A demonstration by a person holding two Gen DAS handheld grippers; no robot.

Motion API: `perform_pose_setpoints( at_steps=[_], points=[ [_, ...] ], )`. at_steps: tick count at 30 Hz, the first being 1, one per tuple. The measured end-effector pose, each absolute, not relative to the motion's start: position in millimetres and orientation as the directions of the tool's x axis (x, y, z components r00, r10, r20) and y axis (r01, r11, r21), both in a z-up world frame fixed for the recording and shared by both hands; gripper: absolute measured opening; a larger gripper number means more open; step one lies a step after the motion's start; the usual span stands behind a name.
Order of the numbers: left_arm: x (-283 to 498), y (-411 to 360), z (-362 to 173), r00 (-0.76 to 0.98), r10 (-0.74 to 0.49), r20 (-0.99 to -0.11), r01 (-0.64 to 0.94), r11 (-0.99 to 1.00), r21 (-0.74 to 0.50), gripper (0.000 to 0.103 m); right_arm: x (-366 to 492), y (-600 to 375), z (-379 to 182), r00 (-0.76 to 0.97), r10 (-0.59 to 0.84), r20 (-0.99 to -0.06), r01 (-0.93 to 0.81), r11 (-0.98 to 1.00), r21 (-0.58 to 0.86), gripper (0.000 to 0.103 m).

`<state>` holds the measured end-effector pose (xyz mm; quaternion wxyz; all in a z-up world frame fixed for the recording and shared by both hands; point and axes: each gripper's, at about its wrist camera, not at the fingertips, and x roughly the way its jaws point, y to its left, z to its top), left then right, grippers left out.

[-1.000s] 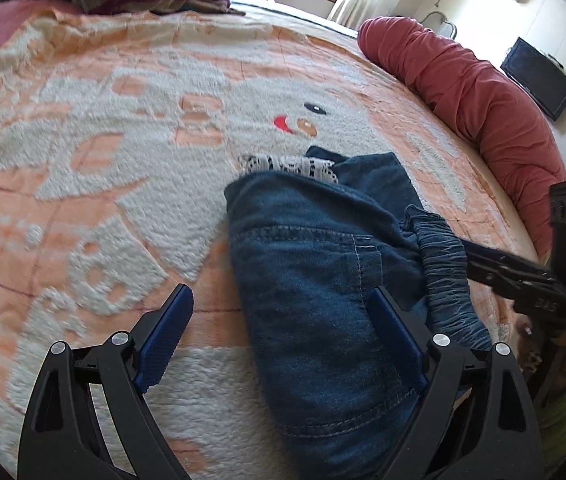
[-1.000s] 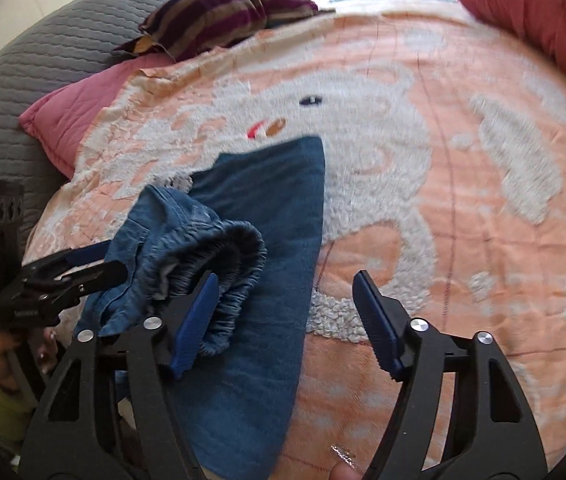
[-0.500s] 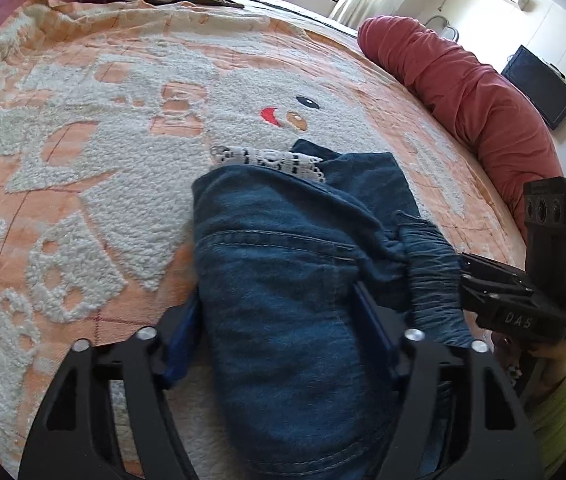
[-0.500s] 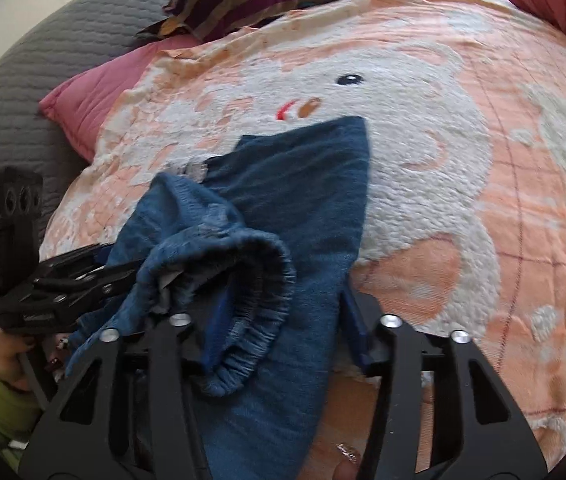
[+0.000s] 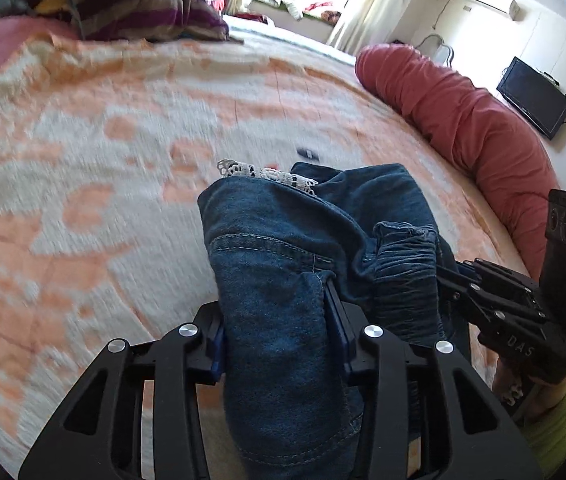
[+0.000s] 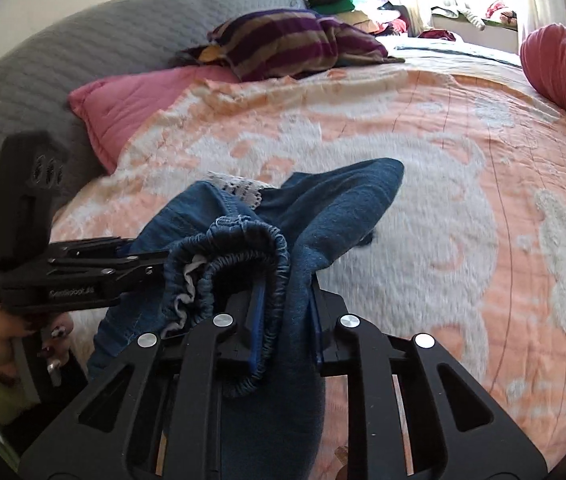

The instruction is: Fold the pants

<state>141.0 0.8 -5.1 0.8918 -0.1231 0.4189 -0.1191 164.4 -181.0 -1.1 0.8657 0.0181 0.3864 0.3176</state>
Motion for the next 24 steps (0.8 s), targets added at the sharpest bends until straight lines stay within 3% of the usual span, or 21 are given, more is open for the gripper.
perform_pose_setpoints(
  at_steps=[6, 24],
  points=[
    [160.2, 7.7, 9.7, 0.668, -0.245, -0.703, 0.101, 0.965, -0.241, 0.038, 195.9, -169.3, 1.0, 0.519, 0.566, -0.640, -0.520, 0.804, 0.289, 0.012],
    [194.9, 17.2, 6.3, 0.674, -0.206, -0.710, 0.068, 0.974, -0.218, 0.038, 222.0, -152.9, -0.7, 0.565, 0.495, -0.660, -0.495, 0.843, 0.209, 0.012]
  ],
)
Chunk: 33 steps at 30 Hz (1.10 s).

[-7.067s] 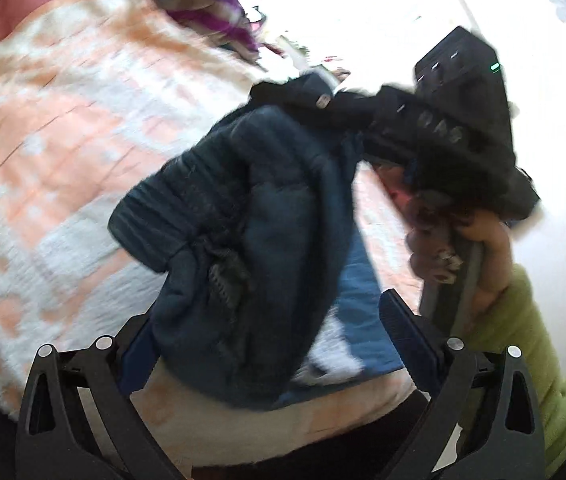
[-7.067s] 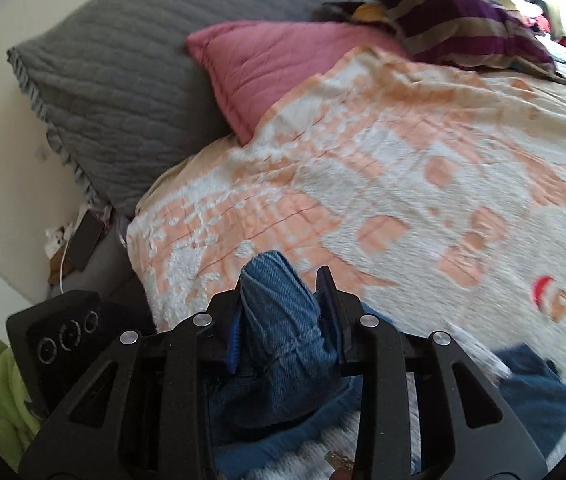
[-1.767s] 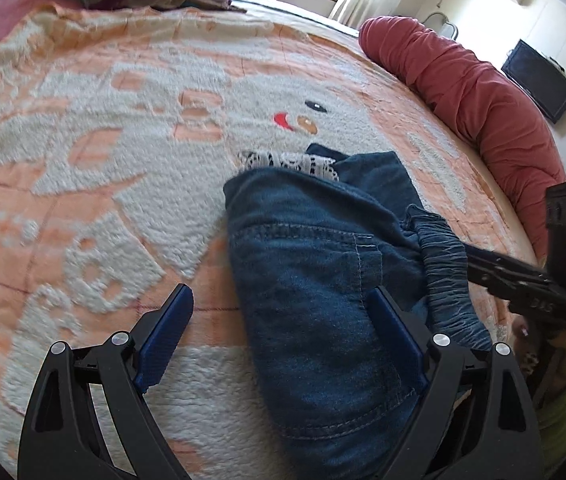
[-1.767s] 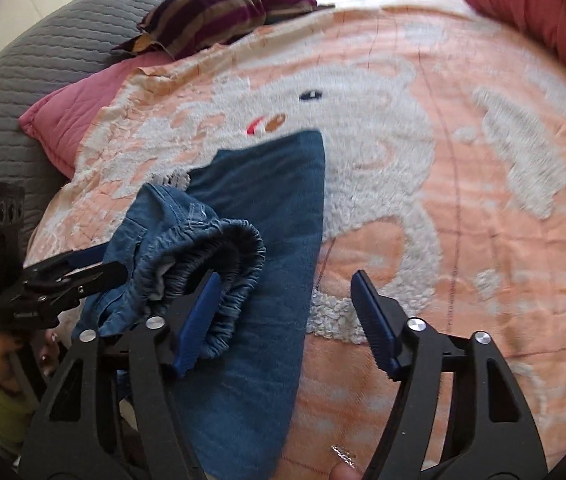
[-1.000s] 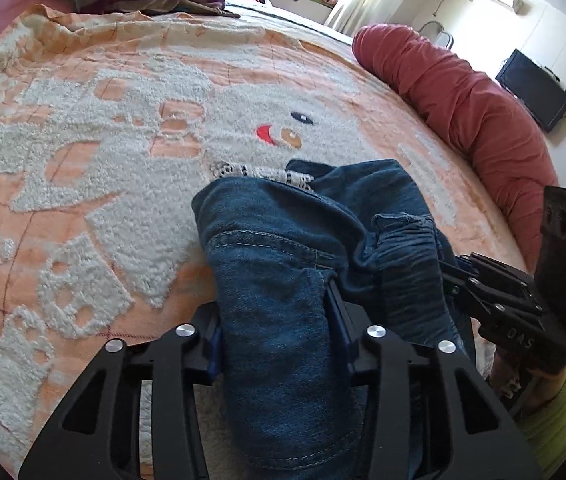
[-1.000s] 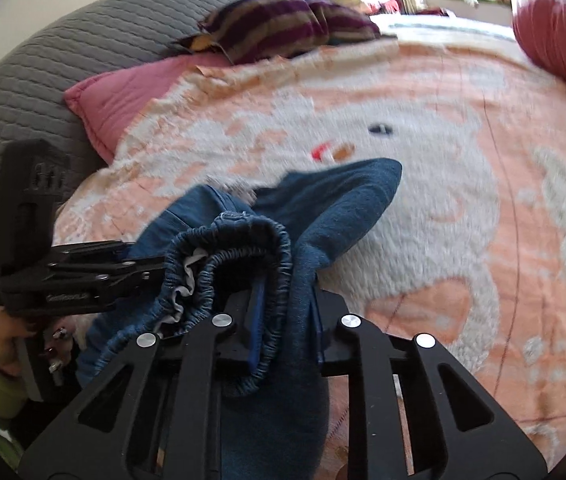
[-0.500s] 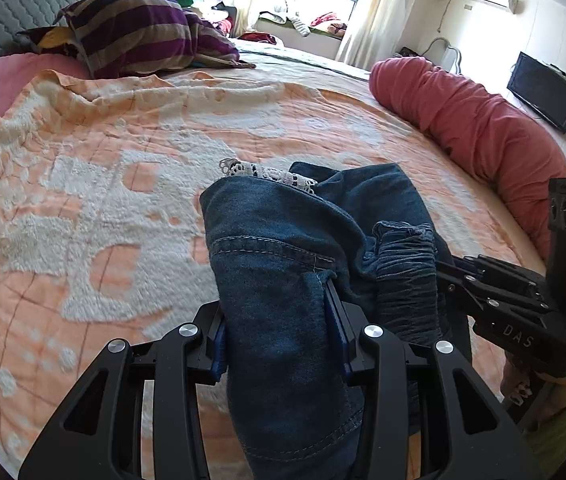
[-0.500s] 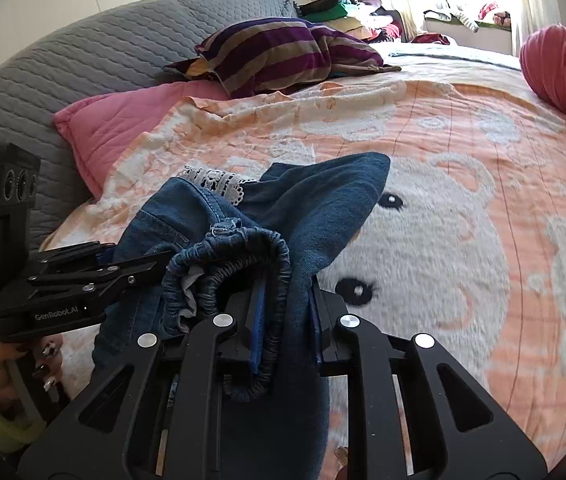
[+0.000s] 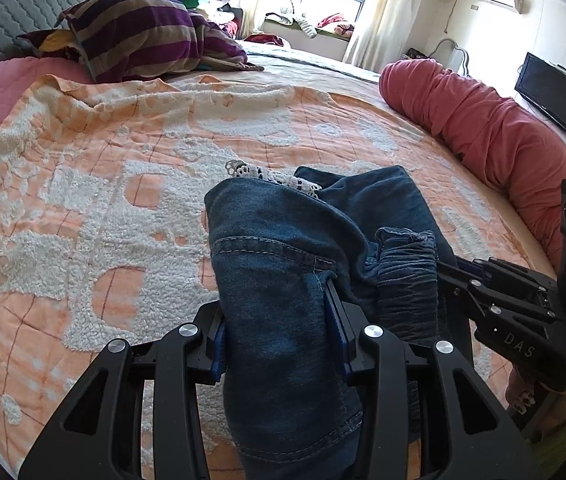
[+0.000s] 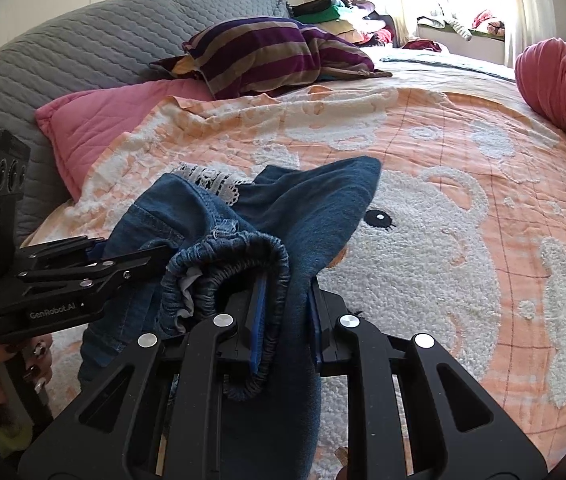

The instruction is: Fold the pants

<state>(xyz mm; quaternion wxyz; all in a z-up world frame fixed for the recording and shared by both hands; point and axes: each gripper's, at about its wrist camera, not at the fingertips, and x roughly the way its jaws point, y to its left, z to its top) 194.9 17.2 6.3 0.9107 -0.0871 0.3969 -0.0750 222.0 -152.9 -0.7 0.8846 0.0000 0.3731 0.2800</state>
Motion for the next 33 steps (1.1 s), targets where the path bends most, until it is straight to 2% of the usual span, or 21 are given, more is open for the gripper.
perform_pose_setpoints(
  at_steps=[11, 20, 26, 33],
  points=[
    [203.0, 21.2, -7.7, 0.653, -0.180, -0.735, 0.039, 0.978, -0.204, 0.038, 231.6, -155.5, -7.2, 0.556, 0.468, -0.687, -0.465, 0.860, 0.210, 0.012],
    [204.0, 23.1, -14.9, 0.636, -0.150, -0.757, 0.013, 0.983, -0.184, 0.043, 229.6, -150.8, -13.4, 0.534, 0.468, -0.704, -0.478, 0.854, 0.205, 0.012],
    [205.5, 24.9, -20.3, 0.620, -0.127, -0.774, -0.004, 0.986, -0.164, 0.049, 232.1, -144.6, -34.8, 0.498, 0.402, -0.769, -0.468, 0.871, 0.152, 0.012],
    [206.5, 25.0, -24.8, 0.611, -0.123, -0.782, -0.007, 0.987, -0.161, 0.050, 233.4, -147.3, -45.7, 0.480, 0.393, -0.784, -0.450, 0.878, 0.164, 0.012]
  ],
)
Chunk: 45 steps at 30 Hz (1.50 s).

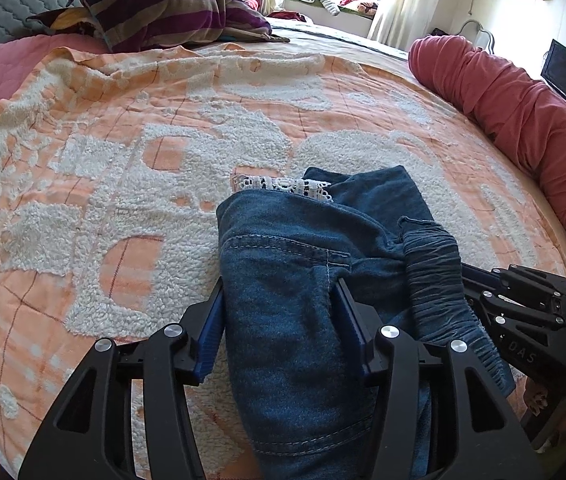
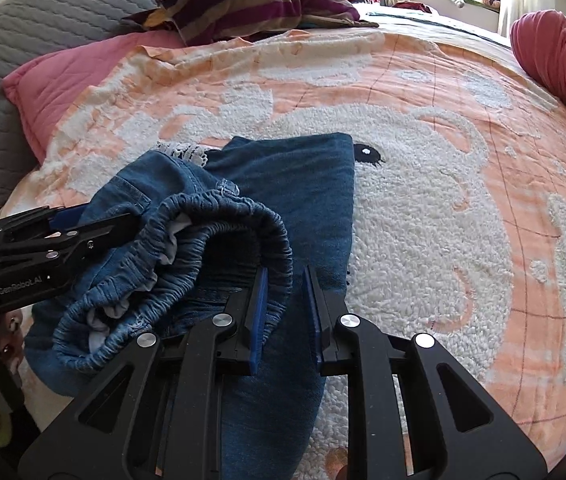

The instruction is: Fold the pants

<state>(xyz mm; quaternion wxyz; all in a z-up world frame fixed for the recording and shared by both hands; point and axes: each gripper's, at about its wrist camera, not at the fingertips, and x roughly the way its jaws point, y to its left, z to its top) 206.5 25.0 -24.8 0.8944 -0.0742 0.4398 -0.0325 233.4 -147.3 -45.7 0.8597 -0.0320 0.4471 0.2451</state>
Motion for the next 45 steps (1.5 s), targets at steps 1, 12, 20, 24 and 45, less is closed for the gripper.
perform_pose_setpoints(
  at_steps=[1, 12, 20, 24, 45],
  points=[
    [206.3, 25.5, -25.0, 0.611, -0.125, -0.782, -0.008, 0.986, -0.165, 0.050, 233.2, -147.4, -45.5, 0.480, 0.392, -0.785, -0.448, 0.879, 0.164, 0.013],
    [204.4, 25.5, -22.7, 0.611, -0.132, -0.781, -0.016, 0.984, -0.179, 0.050, 230.3, -150.3, -38.2, 0.505, 0.374, -0.778, -0.423, 0.893, 0.155, 0.028],
    [202.5, 25.5, -20.1, 0.610, -0.136, -0.781, -0.021, 0.982, -0.187, 0.050, 231.0, -158.8, -37.0, 0.516, 0.364, -0.775, -0.394, 0.905, 0.163, 0.044],
    [202.4, 26.3, -19.1, 0.610, -0.139, -0.780, -0.023, 0.981, -0.193, 0.050, 231.8, -160.5, -35.8, 0.520, 0.361, -0.774, -0.387, 0.908, 0.163, 0.050],
    [198.6, 36.6, -9.6, 0.623, -0.126, -0.772, -0.055, 0.977, -0.204, 0.085, 229.9, -168.2, -21.0, 0.573, 0.340, -0.746, -0.349, 0.924, 0.153, 0.088]
  ],
)
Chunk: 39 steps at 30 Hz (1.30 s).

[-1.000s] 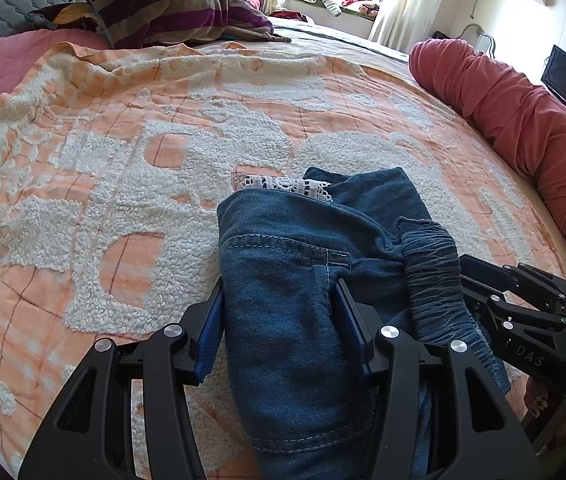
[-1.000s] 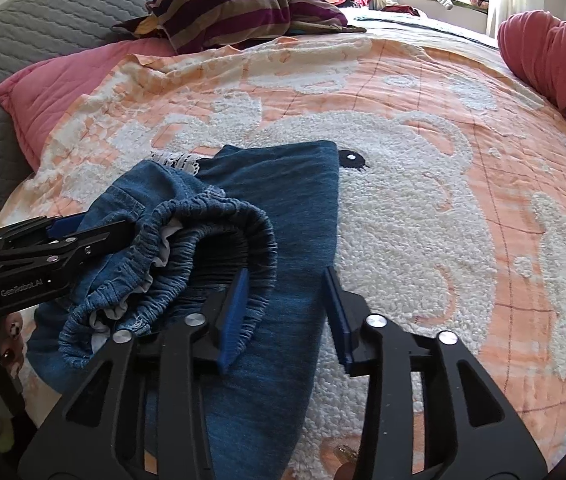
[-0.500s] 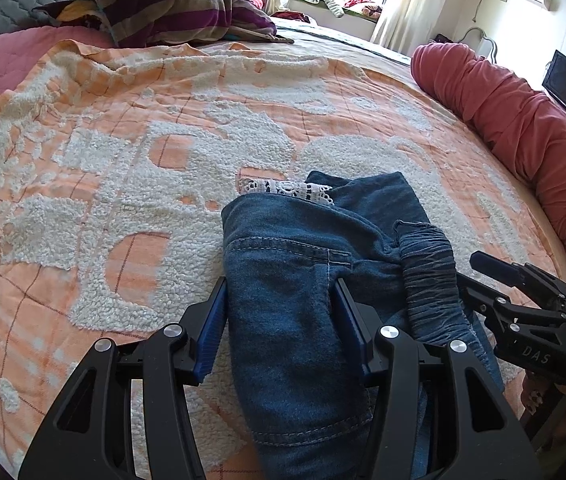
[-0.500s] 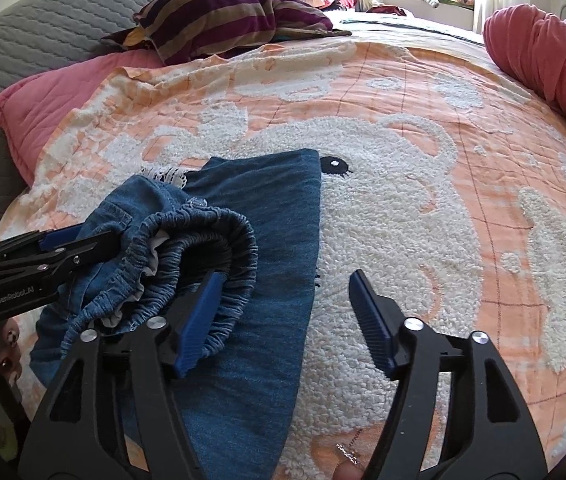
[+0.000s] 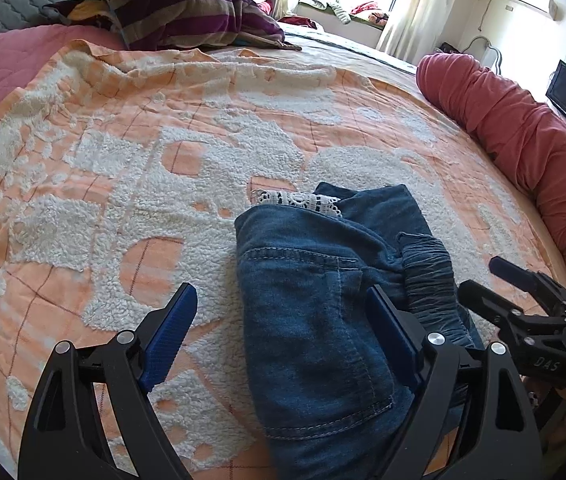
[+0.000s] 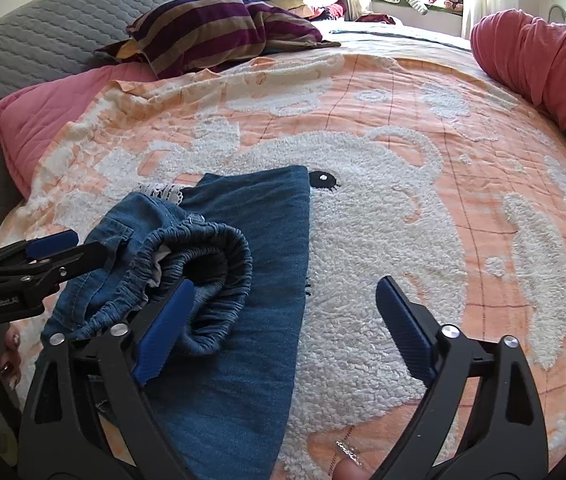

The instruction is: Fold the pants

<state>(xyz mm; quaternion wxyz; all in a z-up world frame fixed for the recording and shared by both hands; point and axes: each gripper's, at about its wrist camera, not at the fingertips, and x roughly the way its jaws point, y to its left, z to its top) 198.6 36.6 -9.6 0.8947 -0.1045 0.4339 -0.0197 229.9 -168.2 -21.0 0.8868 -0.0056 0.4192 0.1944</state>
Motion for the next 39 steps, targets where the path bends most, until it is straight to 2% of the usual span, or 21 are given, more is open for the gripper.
perform_pose_setpoints(
  at_steps=[13, 14, 29, 39],
  points=[
    [193.0, 44.3, 1.0, 0.645, -0.097, -0.758, -0.070, 0.980, -0.185, 0.087, 223.1, -170.8, -0.7, 0.609, 0.348, -0.713, -0.343, 0.926, 0.158, 0.094],
    [192.6, 44.7, 1.7, 0.645, -0.092, -0.758, -0.074, 0.981, -0.182, 0.099, 222.5, -171.1, 0.4, 0.610, 0.347, -0.712, -0.343, 0.926, 0.157, 0.094],
    [171.4, 43.6, 19.9, 0.687, -0.031, -0.726, -0.087, 0.988, -0.125, 0.099, 199.9, -171.5, 18.5, 0.654, 0.367, -0.661, -0.368, 0.918, 0.146, 0.094],
    [135.1, 36.8, 36.8, 0.726, -0.013, -0.688, -0.073, 0.993, -0.097, 0.099, 171.7, -182.2, 42.5, 0.716, 0.366, -0.595, -0.369, 0.921, 0.123, 0.094]
  ],
)
